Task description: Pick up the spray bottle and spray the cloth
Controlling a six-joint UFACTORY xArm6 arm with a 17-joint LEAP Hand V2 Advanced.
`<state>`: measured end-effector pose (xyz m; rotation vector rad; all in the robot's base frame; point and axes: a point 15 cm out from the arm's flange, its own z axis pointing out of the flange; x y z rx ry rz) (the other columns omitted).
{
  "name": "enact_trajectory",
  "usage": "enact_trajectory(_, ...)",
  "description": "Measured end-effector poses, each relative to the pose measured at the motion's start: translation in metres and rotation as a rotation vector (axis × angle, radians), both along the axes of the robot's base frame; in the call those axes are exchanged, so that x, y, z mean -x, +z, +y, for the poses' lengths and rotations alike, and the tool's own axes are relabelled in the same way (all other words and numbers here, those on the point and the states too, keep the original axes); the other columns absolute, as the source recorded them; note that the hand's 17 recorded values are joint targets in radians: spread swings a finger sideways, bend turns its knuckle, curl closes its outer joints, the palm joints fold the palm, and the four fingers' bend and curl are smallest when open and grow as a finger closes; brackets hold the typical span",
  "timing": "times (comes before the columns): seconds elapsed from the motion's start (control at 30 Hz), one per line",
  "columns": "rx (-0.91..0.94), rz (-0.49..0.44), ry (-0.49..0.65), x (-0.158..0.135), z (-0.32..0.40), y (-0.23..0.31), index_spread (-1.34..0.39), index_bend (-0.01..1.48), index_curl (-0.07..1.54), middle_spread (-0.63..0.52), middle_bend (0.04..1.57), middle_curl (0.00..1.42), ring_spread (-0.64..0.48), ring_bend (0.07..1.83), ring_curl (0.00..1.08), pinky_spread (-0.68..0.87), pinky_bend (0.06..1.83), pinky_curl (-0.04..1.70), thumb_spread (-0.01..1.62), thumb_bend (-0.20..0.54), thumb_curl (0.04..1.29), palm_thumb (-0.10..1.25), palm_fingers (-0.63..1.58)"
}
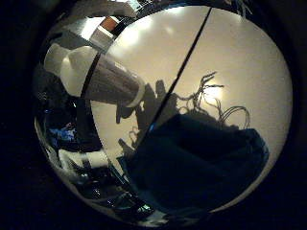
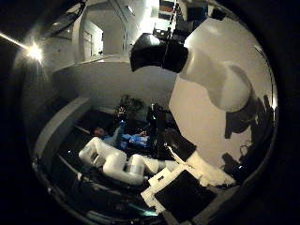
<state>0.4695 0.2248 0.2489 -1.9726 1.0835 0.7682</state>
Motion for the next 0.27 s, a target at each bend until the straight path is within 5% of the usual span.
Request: enact_trajectory(0.27,-0.008,-0.025,-0.010,0.008,-0.031,0.032,-0.32,0.18,0.36,0.02,0.29,0.35,0.05,0.56,0.27,0.37,0.88,0.15,1.02,-0.025,0.38,0.68,0.16)
